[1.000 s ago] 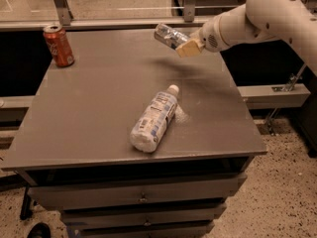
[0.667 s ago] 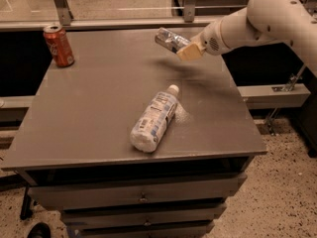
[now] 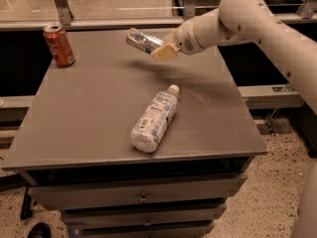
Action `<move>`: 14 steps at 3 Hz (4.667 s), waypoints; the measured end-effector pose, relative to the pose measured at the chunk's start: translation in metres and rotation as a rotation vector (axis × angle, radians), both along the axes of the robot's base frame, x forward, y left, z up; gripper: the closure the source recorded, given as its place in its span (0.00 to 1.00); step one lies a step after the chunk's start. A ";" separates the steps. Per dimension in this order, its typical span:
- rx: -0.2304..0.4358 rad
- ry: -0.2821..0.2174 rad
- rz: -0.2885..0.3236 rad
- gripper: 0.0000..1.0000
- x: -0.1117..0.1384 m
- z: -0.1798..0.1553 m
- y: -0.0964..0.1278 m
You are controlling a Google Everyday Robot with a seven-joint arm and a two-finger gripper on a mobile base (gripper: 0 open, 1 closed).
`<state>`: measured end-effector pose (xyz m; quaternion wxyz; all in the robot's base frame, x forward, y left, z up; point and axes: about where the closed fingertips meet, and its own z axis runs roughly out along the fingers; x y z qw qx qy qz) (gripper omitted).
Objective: Move redbull can near coke can
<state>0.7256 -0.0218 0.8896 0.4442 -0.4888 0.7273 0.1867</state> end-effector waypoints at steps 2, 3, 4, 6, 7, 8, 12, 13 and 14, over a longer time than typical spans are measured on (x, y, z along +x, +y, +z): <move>-0.051 -0.036 0.230 1.00 0.002 -0.011 0.093; -0.083 -0.038 0.317 1.00 -0.001 -0.020 0.126; -0.108 -0.044 0.389 1.00 -0.005 -0.025 0.152; -0.139 -0.049 0.499 1.00 -0.012 -0.033 0.191; -0.146 -0.050 0.545 1.00 -0.016 -0.037 0.208; -0.149 -0.052 0.567 0.82 -0.016 -0.038 0.221; -0.151 -0.051 0.594 0.00 -0.018 -0.040 0.234; -0.150 -0.051 0.593 0.00 -0.018 -0.039 0.233; -0.096 -0.050 0.539 0.00 -0.008 -0.025 0.214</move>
Offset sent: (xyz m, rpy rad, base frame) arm 0.0013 0.1420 -0.0187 -0.0909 -0.0520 0.3609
